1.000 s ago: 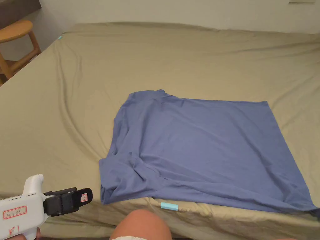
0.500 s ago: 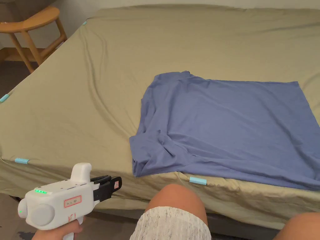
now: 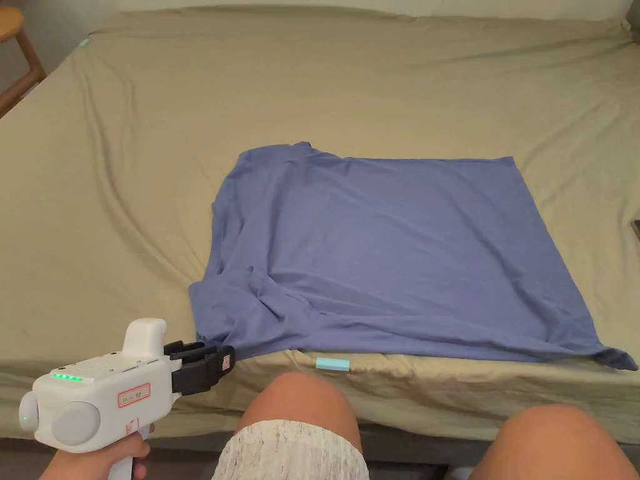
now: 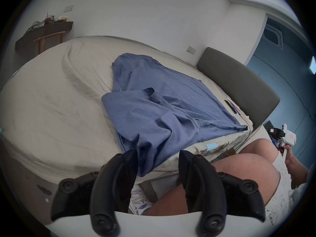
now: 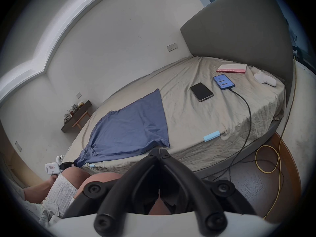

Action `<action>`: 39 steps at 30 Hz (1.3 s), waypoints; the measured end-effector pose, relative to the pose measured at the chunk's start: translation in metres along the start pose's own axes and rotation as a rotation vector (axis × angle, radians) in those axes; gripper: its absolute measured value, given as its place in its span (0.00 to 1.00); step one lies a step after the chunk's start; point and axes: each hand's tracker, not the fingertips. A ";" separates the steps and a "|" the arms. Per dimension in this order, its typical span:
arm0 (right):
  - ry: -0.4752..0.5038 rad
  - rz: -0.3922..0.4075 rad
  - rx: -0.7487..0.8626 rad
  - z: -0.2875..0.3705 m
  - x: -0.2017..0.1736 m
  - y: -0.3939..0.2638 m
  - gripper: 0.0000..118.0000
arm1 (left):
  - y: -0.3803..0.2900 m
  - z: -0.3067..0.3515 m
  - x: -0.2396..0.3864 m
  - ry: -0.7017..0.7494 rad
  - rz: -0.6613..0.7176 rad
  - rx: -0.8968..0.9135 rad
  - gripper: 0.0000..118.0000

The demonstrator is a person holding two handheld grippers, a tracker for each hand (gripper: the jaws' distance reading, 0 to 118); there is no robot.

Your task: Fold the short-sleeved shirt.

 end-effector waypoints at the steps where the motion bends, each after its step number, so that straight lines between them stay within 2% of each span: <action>1: -0.004 -0.004 0.000 0.001 0.002 -0.001 0.00 | 0.000 -0.001 0.001 0.009 -0.007 0.007 0.42; 4: -0.005 -0.016 -0.002 0.000 0.003 -0.001 0.00 | 0.003 -0.007 0.005 -0.003 0.000 0.001 0.42; 6: 0.001 0.010 -0.022 -0.007 0.003 -0.001 0.00 | 0.006 -0.014 0.006 0.006 -0.017 -0.021 0.41; 8: 0.007 0.023 -0.032 -0.017 -0.001 0.001 0.00 | 0.006 -0.018 0.007 0.027 -0.018 -0.019 0.17; 9: 0.021 0.021 -0.036 -0.021 -0.004 0.002 0.00 | 0.006 -0.019 0.007 0.051 -0.039 -0.008 0.09; 11: 0.033 0.041 -0.047 -0.037 -0.010 0.005 0.00 | 0.008 -0.020 0.006 -0.001 0.027 -0.037 0.01; 15: 0.026 0.149 -0.120 -0.082 -0.009 0.010 0.00 | 0.014 -0.013 0.014 -0.006 0.025 -0.025 0.00; 21: 0.017 0.249 -0.162 -0.145 -0.006 0.011 0.00 | 0.030 -0.002 0.026 -0.027 0.058 -0.004 0.00; 22: 0.018 0.278 -0.175 -0.154 -0.005 0.010 0.03 | 0.034 -0.001 0.028 -0.028 0.061 -0.004 0.00; 23: 0.006 0.292 -0.188 -0.160 -0.004 0.009 0.15 | 0.036 0.000 0.030 -0.028 0.066 -0.002 0.00; 24: -0.001 0.297 -0.199 -0.166 -0.003 0.009 0.15 | 0.038 0.001 0.032 -0.028 0.067 -0.002 0.00; 25: 0.000 0.292 -0.200 -0.167 -0.001 0.009 0.20 | 0.039 0.003 0.035 -0.028 0.066 0.000 0.00; 28: 0.035 0.263 -0.227 -0.173 0.003 0.004 0.60 | 0.045 0.006 0.039 -0.035 0.071 0.012 0.00; 31: 0.025 0.275 -0.239 -0.178 0.006 -0.002 0.60 | 0.048 0.005 0.040 -0.033 0.073 0.012 0.00; 37: 0.043 0.229 -0.255 -0.186 0.014 -0.012 0.59 | 0.049 0.004 0.039 -0.031 0.074 0.007 0.00; 38: 0.045 0.211 -0.256 -0.187 0.014 -0.012 0.57 | 0.049 0.003 0.036 -0.030 0.074 0.005 0.00; 39: 0.051 0.196 -0.262 -0.189 0.014 -0.011 0.50 | 0.050 0.003 0.035 -0.028 0.073 0.003 0.00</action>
